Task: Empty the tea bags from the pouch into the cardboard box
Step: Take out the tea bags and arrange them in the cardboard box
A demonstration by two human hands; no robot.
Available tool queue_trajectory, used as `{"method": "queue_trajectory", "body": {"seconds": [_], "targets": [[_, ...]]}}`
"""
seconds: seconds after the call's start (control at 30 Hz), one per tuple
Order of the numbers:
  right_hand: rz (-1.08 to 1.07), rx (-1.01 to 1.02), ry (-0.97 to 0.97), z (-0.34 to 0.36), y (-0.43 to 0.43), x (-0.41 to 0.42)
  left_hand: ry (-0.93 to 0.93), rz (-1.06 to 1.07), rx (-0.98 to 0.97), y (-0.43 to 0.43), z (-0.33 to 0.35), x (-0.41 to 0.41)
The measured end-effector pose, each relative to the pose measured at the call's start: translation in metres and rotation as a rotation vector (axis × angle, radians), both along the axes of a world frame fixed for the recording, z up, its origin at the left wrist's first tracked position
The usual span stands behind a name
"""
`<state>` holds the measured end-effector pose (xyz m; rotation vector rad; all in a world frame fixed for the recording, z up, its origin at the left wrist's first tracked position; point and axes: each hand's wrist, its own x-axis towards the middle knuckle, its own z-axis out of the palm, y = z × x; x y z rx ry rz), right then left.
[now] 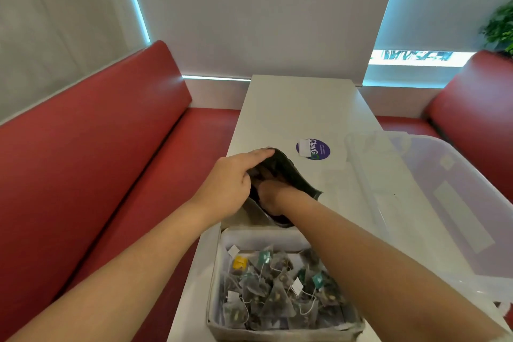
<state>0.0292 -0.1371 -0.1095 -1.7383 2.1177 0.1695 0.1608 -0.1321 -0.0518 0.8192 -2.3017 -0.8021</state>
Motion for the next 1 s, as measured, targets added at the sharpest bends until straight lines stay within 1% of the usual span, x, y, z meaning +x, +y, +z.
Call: {"method": "queue_trajectory", "body": {"seconds": [0.07, 0.13, 0.23, 0.3, 0.33, 0.4, 0.43, 0.47, 0.5, 0.6, 0.63, 0.67, 0.73, 0.77, 0.83, 0.93, 1.0], "targets": [[-0.029, 0.05, -0.034, -0.006, -0.005, -0.006, 0.015, 0.005, 0.007, -0.004, 0.003, 0.0], [0.078, -0.001, 0.052, -0.012, -0.008, -0.011, -0.011, -0.022, 0.008, -0.011, 0.005, 0.0], [0.012, -0.124, 0.02, -0.014, -0.005, -0.011, -0.144, -0.091, -0.062, -0.025, 0.009, 0.002], [-0.041, -0.116, -0.035, -0.008, -0.001, -0.009, -0.211, -0.113, -0.088, -0.033, 0.011, 0.003], [-0.051, -0.092, -0.042, -0.005, -0.002, -0.009, -0.218, -0.125, -0.066, -0.034, 0.012, 0.002], [-0.048, 0.037, -0.001, 0.008, 0.001, -0.006, -0.203, -0.15, 0.029, -0.034, 0.013, 0.001], [-0.055, 0.052, 0.017, 0.017, 0.006, -0.002, -0.186, -0.162, 0.092, -0.033, 0.013, 0.0], [-0.013, 0.045, 0.052, 0.023, 0.015, 0.0, -0.169, -0.172, 0.157, -0.033, 0.013, -0.002], [0.044, -0.03, 0.054, 0.027, 0.025, -0.001, -0.155, -0.181, 0.212, -0.032, 0.013, -0.002], [0.196, -0.492, 0.03, 0.031, 0.069, -0.009, -0.14, -0.201, 0.303, -0.032, 0.014, -0.003], [0.211, -0.621, -0.003, 0.032, 0.082, -0.013, -0.135, -0.205, 0.319, -0.032, 0.015, -0.003], [0.203, -0.72, -0.053, 0.033, 0.096, -0.015, -0.133, -0.206, 0.328, -0.031, 0.015, -0.004], [0.193, -0.828, -0.2, 0.037, 0.12, -0.018, -0.131, -0.201, 0.32, -0.028, 0.016, -0.006], [0.197, -0.849, -0.271, 0.039, 0.131, -0.019, -0.127, -0.193, 0.318, -0.027, 0.016, -0.007], [0.226, -0.835, -0.354, 0.04, 0.153, -0.019, -0.114, -0.173, 0.327, -0.026, 0.015, -0.01], [0.273, -0.749, -0.356, 0.023, 0.173, -0.022, -0.093, -0.155, 0.344, -0.026, 0.012, -0.013], [0.264, -0.681, -0.305, 0.004, 0.18, -0.024, -0.079, -0.156, 0.354, -0.027, 0.008, -0.015]]}}
